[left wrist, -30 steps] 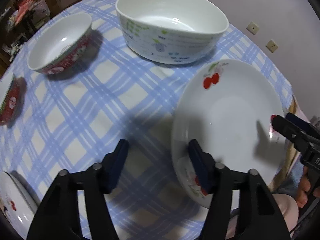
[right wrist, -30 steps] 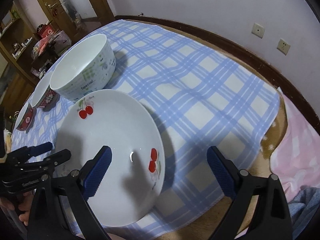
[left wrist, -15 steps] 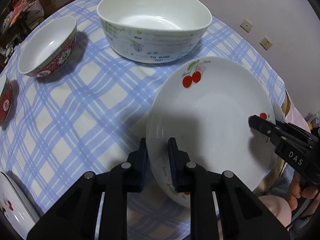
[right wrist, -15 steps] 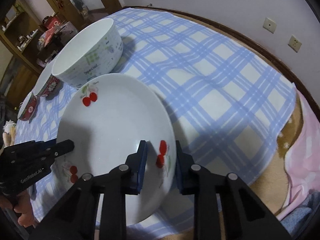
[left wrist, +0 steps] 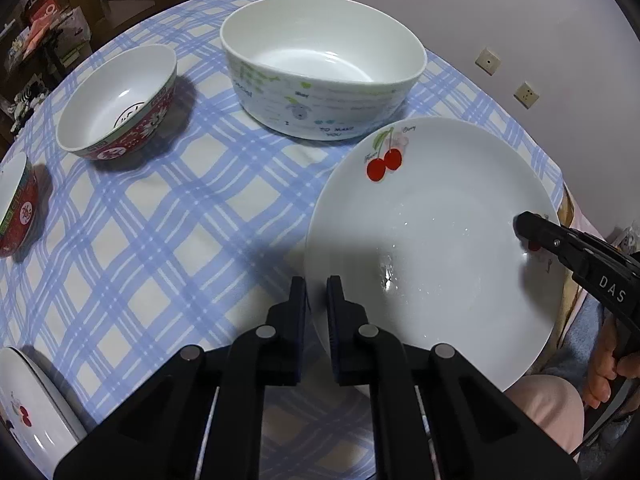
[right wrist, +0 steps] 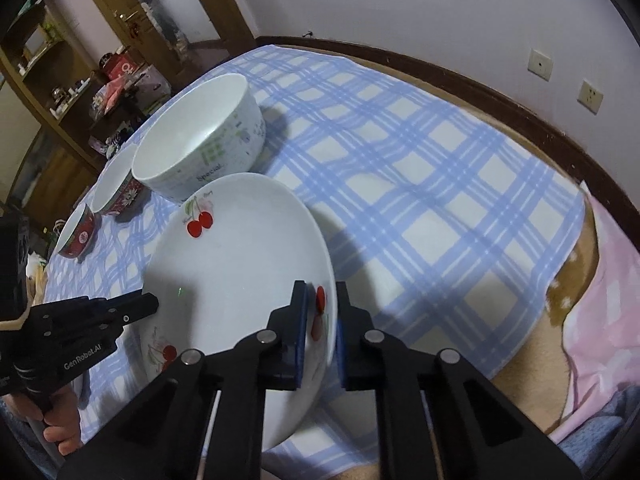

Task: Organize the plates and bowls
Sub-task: 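Grasp another cherry plate rim with each tool near the large bowl, then lift the cherry plates with both tools and carry them toward the plate stack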

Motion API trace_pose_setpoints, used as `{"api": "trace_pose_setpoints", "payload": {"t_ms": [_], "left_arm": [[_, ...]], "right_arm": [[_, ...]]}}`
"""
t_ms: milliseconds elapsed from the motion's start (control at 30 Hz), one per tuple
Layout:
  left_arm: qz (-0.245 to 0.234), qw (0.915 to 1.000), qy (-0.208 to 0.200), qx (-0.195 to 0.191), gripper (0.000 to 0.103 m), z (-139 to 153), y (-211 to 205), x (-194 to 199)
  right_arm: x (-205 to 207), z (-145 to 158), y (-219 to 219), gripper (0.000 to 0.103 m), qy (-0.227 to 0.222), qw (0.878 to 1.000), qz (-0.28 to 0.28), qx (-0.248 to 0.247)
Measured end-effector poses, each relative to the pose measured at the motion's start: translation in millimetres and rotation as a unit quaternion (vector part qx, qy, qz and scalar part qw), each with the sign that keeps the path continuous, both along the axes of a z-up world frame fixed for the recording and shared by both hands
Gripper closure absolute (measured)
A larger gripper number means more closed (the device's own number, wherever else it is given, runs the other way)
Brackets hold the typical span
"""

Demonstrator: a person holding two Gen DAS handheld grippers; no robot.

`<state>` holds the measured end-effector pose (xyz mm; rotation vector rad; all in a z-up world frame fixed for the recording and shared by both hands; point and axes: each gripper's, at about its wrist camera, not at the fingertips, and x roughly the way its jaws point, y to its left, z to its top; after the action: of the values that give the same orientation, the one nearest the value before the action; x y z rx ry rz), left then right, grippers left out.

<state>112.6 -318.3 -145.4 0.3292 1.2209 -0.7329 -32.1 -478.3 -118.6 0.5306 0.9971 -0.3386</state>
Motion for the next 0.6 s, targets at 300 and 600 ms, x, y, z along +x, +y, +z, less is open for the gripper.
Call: {"api": "trace_pose_setpoints", "payload": {"t_ms": [300,600], "left_arm": [[0.004,0.9998,0.012,-0.014,0.094,-6.6,1.3,3.6],[0.012,0.9996,0.02,-0.018,0.094,-8.0,-1.7,6.3]], "right_arm": [[-0.6,-7.3,-3.0,0.09,0.014,1.0,-0.005,0.01],[-3.6,-9.4,-5.9,0.091,0.026,0.999,-0.003,0.02]]}}
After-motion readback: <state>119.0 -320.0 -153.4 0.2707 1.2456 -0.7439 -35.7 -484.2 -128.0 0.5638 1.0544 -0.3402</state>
